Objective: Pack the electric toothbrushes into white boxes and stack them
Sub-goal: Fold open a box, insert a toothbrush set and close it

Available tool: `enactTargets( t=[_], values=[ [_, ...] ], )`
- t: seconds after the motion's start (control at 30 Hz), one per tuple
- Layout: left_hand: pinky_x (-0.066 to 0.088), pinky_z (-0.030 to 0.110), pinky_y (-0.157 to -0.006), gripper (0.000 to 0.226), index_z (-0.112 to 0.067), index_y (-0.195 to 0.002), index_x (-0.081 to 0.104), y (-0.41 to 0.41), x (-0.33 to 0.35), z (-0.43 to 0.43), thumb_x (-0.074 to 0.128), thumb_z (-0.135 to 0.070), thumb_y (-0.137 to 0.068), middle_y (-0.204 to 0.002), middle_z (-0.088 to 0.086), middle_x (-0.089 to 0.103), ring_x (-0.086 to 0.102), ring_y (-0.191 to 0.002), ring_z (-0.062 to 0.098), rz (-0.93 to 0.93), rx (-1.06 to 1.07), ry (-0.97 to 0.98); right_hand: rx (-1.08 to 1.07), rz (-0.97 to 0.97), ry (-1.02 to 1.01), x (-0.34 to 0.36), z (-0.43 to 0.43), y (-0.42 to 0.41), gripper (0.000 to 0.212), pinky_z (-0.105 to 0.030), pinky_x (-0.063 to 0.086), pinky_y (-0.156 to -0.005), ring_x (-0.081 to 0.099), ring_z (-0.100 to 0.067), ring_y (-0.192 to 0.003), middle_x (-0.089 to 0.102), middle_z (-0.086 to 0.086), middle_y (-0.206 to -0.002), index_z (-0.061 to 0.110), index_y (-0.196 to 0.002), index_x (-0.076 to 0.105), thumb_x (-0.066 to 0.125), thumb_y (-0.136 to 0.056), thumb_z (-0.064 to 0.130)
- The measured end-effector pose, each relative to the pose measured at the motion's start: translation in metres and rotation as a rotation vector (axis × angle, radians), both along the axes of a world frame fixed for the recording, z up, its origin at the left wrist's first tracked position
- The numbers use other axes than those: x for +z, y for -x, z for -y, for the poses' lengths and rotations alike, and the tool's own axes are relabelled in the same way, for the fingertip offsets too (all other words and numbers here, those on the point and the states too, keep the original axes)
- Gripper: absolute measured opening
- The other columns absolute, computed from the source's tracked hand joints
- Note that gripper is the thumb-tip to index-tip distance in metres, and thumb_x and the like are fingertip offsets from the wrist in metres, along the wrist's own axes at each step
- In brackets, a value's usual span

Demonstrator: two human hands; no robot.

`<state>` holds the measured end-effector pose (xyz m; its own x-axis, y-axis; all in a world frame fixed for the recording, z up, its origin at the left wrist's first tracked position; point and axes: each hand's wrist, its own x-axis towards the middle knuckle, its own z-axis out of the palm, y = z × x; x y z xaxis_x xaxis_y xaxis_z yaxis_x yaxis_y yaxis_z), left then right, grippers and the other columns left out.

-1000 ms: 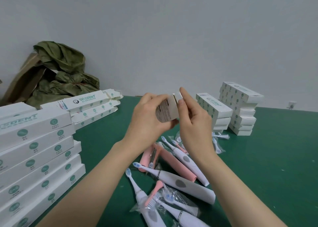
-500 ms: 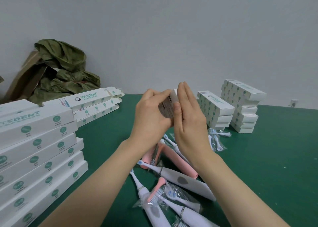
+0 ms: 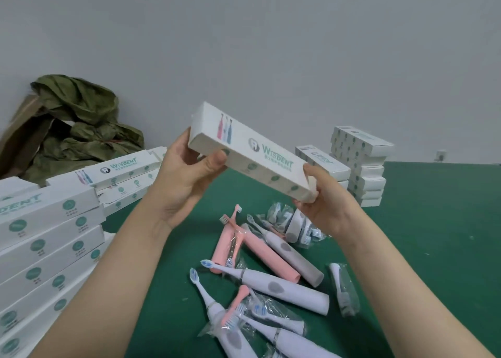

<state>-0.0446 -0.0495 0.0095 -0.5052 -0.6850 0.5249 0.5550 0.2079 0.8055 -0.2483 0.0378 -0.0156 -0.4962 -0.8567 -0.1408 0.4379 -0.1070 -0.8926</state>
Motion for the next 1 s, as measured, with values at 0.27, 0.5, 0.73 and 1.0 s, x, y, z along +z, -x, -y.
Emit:
enactTargets(
  t=[0.27,0.5,0.73,1.0],
  values=[
    [0.028,0.032,-0.112,0.093,-0.025,-0.145,0.031,0.011,-0.010,-0.008,0.082,-0.035,-0.068,-0.146,-0.007,0.036,0.034,-0.131,0.010,0.584,0.836,0.429,-0.405,-0.605,0.088,0.005,-0.006,-0.010,0.025,-0.029,0.041,-0.063,0.052,-0.023,-0.068,0.064,-0.009,-0.075,0.008,-0.075,0.065,0.071,-0.082,0.031],
    [0.027,-0.001,-0.088,0.068,-0.037,-0.125,0.050,0.032,-0.016,-0.031,0.080,-0.011,-0.070,-0.119,-0.007,0.047,0.043,-0.103,0.000,0.579,0.549,0.846,-0.130,-0.561,0.159,0.021,-0.012,-0.030,0.024,-0.030,0.056,-0.068,0.063,-0.018,-0.071,0.070,-0.008,-0.077,0.011,-0.083,0.072,0.061,-0.091,0.030],
    [0.027,0.032,-0.107,0.042,-0.025,-0.110,0.059,0.029,-0.019,-0.028,0.058,0.005,-0.081,-0.137,0.001,0.036,0.032,-0.128,0.018,0.659,0.574,0.939,-0.112,-0.430,0.170,0.021,-0.010,-0.031,0.022,-0.025,0.058,-0.066,0.061,-0.017,-0.068,0.065,-0.009,-0.074,0.000,-0.086,0.068,0.059,-0.093,0.019],
    [0.033,0.007,-0.082,0.023,-0.029,-0.088,0.062,0.029,-0.014,-0.030,0.040,-0.024,-0.090,-0.104,-0.003,0.055,0.047,-0.097,-0.002,0.555,0.488,0.720,-0.124,-0.491,0.192,0.021,-0.010,-0.044,0.016,-0.027,0.058,-0.063,0.063,-0.018,-0.066,0.067,-0.008,-0.073,0.006,-0.080,0.070,0.063,-0.090,0.016]
  ],
)
